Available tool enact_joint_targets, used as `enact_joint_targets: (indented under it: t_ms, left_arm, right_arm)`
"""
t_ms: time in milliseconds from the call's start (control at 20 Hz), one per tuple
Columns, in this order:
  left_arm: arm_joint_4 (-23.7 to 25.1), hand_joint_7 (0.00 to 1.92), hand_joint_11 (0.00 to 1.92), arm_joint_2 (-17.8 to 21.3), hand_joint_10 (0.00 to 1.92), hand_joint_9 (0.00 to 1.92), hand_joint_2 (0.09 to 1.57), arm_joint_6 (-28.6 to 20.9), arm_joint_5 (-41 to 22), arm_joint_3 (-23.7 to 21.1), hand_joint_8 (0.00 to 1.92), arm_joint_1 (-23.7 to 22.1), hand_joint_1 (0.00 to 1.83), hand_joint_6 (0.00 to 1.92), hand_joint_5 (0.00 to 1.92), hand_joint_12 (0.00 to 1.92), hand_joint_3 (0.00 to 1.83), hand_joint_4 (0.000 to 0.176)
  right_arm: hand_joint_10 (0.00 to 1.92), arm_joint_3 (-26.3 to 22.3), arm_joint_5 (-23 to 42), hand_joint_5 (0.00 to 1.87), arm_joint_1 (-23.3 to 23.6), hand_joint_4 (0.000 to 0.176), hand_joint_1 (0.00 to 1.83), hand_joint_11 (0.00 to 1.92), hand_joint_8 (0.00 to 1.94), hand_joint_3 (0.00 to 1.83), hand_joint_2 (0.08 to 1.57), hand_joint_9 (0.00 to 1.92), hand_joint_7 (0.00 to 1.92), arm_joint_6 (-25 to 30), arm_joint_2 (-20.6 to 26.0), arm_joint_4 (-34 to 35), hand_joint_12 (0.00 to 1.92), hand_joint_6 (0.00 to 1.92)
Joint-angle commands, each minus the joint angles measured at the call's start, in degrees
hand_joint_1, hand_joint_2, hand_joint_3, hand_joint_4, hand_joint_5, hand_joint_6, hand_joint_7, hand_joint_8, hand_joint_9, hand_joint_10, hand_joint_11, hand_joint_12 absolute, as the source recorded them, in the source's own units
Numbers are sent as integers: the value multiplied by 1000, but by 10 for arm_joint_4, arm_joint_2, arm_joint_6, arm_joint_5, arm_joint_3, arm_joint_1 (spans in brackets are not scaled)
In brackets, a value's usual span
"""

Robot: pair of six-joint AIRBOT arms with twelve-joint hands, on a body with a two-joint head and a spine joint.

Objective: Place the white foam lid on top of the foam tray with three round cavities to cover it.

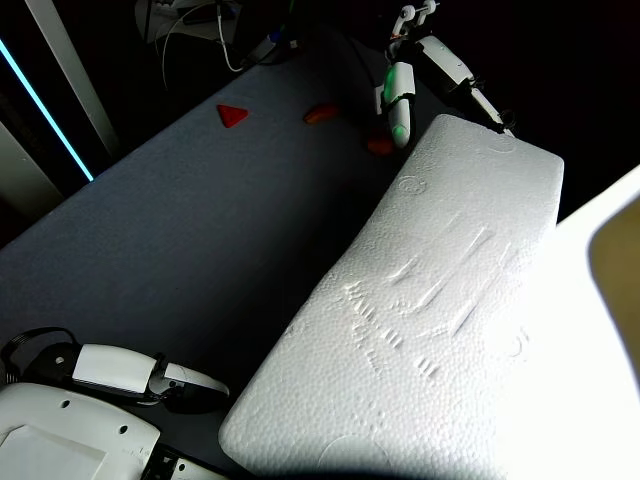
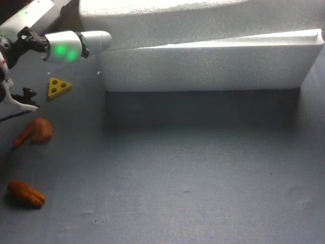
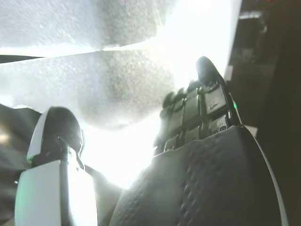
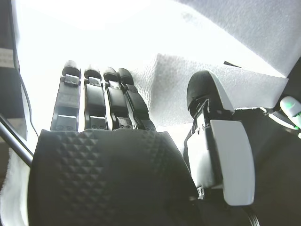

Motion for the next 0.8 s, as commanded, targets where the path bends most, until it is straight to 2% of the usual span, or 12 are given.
enact_joint_targets:
  t_ms: [0, 100, 150, 200, 250, 300, 400, 500, 600, 650, 700, 750]
  left_arm:
    - [45, 0, 0, -6, 0, 0, 1097, 1, -73, -7, 0, -7, 595, 1, 73, 79, 0, 0]
    - [44, 0, 0, -7, 0, 0, 1088, 3, -67, -3, 0, -8, 591, 4, 82, 45, 0, 0]
    - [41, 0, 0, -7, 0, 0, 1085, 4, -66, -2, 0, -8, 567, 6, 88, 48, 0, 0]
    - [35, 0, 0, -6, 0, 0, 1094, 6, -65, -1, 0, -6, 544, 3, 93, 124, 0, 0]
    - [32, 0, 0, -6, 0, 0, 1090, 8, -62, 0, 0, -5, 564, 2, 98, 323, 0, 4]
    - [29, 0, 0, -5, 0, 0, 1094, 10, -58, 3, 0, -4, 546, 14, 85, 570, 0, 4]
    - [22, 0, 0, -5, 0, 0, 1089, 13, -57, 6, 0, -2, 526, 15, 86, 629, 0, 0]
    - [17, 0, 0, -4, 0, 0, 1078, 19, -51, 9, 0, -4, 522, 4, 90, 820, 0, 0]
    - [13, 0, 0, -5, 0, 0, 1064, 22, -43, 16, 0, -7, 551, 2, 96, 729, 0, 0]
    - [11, 0, 0, -5, 1, 3, 1060, 25, -39, 19, 0, -9, 586, 3, 114, 870, 0, 0]
    - [11, 0, 0, -6, 0, 0, 1058, 28, -30, 22, 0, -12, 610, 1, 114, 839, 0, 0]
    - [13, 0, 0, -8, 0, 0, 1057, 29, -20, 28, 0, -17, 593, 0, 115, 696, 0, 0]
  right_arm:
    - [5, -4, 61, 0, 2, 0, 268, 1, 8, 0, 1301, 22, 14, -1, 1, -27, 610, 0]
    - [9, -3, 55, 0, -5, 0, 287, 0, 4, 0, 1320, 25, 25, -25, 4, 0, 912, 0]
    - [35, 0, 51, 0, -7, 0, 264, 0, 11, 0, 1309, 68, 58, -25, 3, 3, 1222, 0]
    - [44, 3, 47, 0, -9, 0, 413, 0, 6, 0, 1276, 75, 56, -25, 1, 8, 1251, 0]
    - [47, 7, 42, 0, -10, 0, 456, 0, 2, 0, 1269, 79, 49, -29, -2, 14, 1255, 0]
    - [37, 10, 39, 0, -10, 0, 464, 0, 5, 1, 1261, 52, 19, -38, -4, 23, 1104, 0]
    - [50, 13, 35, 0, -11, 0, 413, 0, 3, 0, 1260, 79, 19, -48, -5, 32, 1124, 0]
    - [18, 16, 31, 0, -11, 0, 403, 0, 0, 0, 1264, 14, 0, -49, -5, 35, 862, 0]
    - [0, 22, 26, 0, -11, 0, 436, 0, 0, 0, 1273, 0, 0, -49, -9, 38, 606, 0]
    - [0, 24, 25, 0, -11, 0, 374, 0, 0, 0, 1280, 0, 0, -49, -10, 39, 533, 0]
    - [0, 25, 25, 0, -12, 0, 356, 0, 0, 0, 1274, 0, 0, -49, -10, 41, 486, 0]
    - [0, 26, 25, 0, -12, 0, 370, 0, 0, 2, 1279, 0, 0, -51, -10, 45, 482, 0]
